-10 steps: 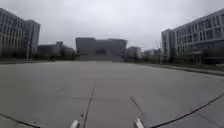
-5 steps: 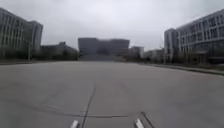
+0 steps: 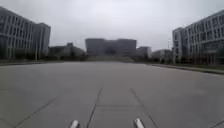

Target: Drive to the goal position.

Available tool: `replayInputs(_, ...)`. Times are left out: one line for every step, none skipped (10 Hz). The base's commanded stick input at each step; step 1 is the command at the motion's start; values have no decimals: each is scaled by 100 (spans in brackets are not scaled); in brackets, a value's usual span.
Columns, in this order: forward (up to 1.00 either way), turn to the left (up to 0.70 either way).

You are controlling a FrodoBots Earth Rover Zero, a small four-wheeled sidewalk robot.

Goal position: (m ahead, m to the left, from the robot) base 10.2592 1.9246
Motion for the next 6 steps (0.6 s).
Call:
replayInputs(100,0)
replayInputs(100,0)
replayInputs(100,0)
replayInputs(100,0)
replayInputs(100,0)
replayInputs(100,0)
